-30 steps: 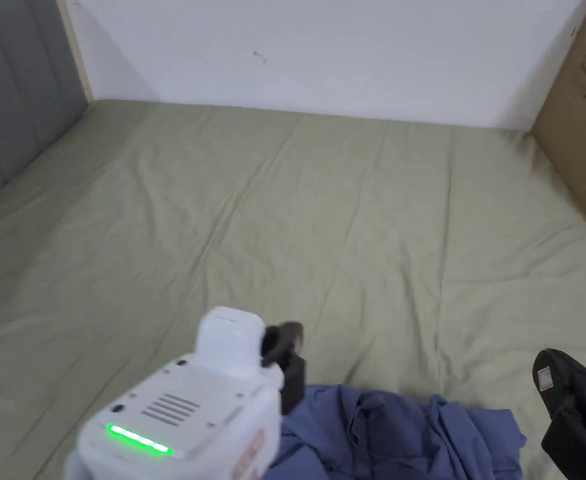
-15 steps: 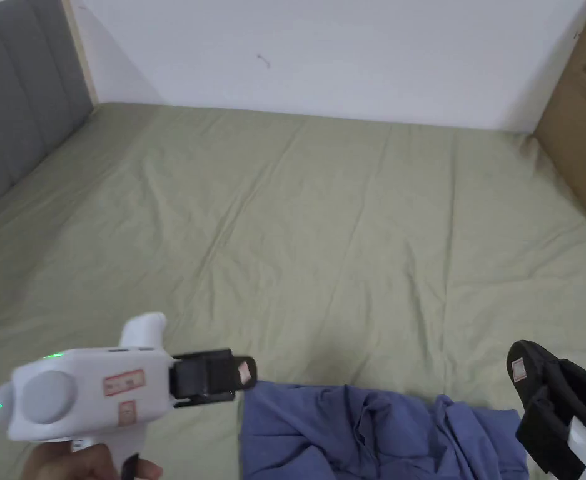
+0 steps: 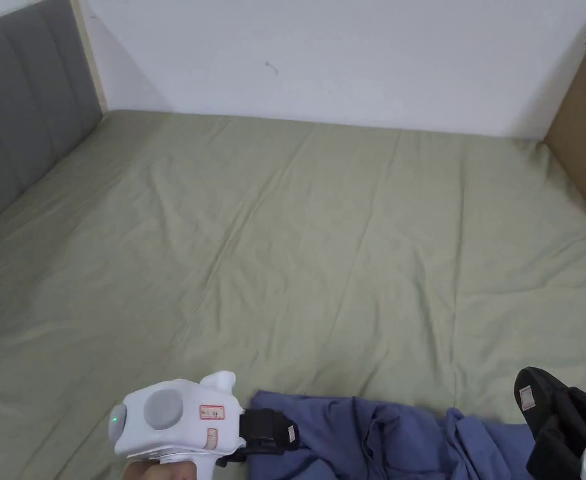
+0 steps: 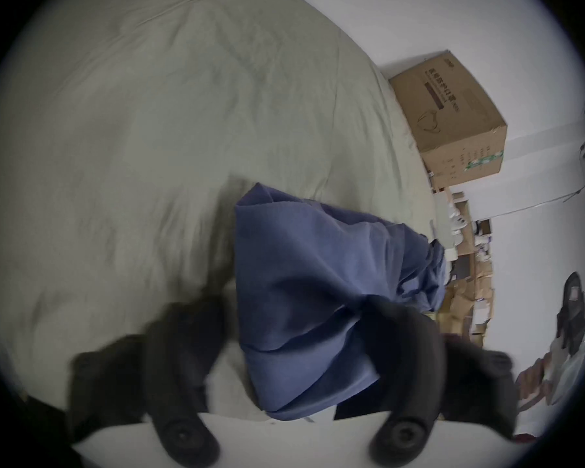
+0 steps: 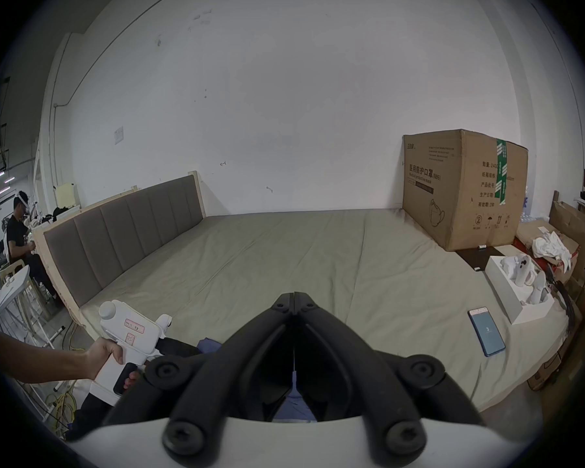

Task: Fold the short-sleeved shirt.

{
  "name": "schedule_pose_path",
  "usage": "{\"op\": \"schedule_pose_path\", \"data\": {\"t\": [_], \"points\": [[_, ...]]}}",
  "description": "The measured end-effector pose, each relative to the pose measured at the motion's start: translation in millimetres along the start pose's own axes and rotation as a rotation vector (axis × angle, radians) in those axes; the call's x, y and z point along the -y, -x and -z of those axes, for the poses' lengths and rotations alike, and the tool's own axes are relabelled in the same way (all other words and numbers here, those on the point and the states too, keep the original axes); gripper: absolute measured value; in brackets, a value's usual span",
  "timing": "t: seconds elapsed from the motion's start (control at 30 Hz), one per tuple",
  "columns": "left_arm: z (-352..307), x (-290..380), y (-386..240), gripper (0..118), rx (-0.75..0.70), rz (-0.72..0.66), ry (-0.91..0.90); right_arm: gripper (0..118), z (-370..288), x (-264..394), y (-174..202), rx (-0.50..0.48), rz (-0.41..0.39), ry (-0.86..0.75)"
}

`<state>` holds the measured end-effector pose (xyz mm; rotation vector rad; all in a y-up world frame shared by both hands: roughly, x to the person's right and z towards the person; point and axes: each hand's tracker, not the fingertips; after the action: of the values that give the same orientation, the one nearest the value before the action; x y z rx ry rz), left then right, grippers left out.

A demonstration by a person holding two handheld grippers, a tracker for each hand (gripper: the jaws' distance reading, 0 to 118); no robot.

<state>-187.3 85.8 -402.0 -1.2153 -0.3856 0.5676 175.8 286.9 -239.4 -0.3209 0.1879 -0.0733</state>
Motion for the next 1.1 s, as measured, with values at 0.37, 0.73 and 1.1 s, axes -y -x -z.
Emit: {"op": "schedule_pose_path", "data": {"t": [0.37, 0.73, 1.1], "points": [[-18, -16, 2, 8, 0.030, -0.032, 0.027, 0, -1, 1, -6, 0.018, 0.013, 0.016], [-102, -56, 72, 8, -0.103, -0.055, 0.000, 0, 2, -6, -5, 0.020, 0.002, 0.004], [-157, -61, 59, 8, -0.227, -0.054, -0.015, 0, 7, -5, 0, 0.014, 0.005, 0.012]]}}
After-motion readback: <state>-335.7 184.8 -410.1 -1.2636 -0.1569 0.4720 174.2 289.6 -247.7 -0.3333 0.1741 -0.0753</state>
